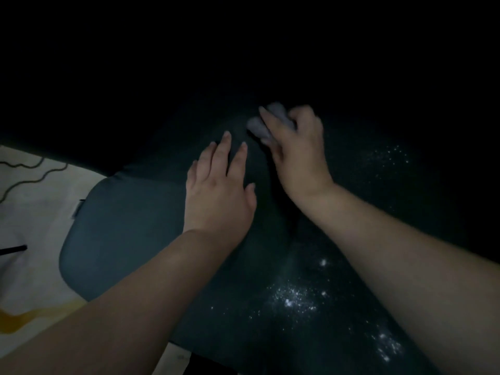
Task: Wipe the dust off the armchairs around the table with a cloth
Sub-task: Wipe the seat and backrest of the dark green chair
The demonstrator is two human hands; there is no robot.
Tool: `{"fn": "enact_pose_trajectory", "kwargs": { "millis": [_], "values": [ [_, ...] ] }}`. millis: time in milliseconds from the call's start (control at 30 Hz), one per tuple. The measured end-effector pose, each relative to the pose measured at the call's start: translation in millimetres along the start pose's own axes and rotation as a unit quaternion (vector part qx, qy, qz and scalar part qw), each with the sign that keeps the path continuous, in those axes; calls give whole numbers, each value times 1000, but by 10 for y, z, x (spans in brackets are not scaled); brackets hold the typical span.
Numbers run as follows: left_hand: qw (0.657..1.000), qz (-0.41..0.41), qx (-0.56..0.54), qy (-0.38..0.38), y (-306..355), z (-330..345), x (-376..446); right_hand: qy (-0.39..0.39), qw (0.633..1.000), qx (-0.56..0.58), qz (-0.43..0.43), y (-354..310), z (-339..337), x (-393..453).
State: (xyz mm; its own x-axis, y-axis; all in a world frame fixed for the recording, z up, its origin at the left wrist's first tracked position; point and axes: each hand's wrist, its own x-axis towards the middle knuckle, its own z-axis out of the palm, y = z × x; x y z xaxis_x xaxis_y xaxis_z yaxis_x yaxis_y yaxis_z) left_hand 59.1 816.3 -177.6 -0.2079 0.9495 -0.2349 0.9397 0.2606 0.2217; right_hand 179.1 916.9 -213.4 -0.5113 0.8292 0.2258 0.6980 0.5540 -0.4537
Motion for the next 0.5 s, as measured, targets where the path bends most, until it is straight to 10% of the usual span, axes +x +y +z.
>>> {"fn": "enact_pose_trajectory", "kwargs": {
  "millis": [233, 500],
  "values": [
    [1000, 0, 11, 8, 50, 13, 54, 56, 982, -3, 181, 179, -111, 336],
    [1000, 1, -11, 29, 94, -23, 75, -64, 997, 45, 15, -62, -6, 412]
  ]
}}
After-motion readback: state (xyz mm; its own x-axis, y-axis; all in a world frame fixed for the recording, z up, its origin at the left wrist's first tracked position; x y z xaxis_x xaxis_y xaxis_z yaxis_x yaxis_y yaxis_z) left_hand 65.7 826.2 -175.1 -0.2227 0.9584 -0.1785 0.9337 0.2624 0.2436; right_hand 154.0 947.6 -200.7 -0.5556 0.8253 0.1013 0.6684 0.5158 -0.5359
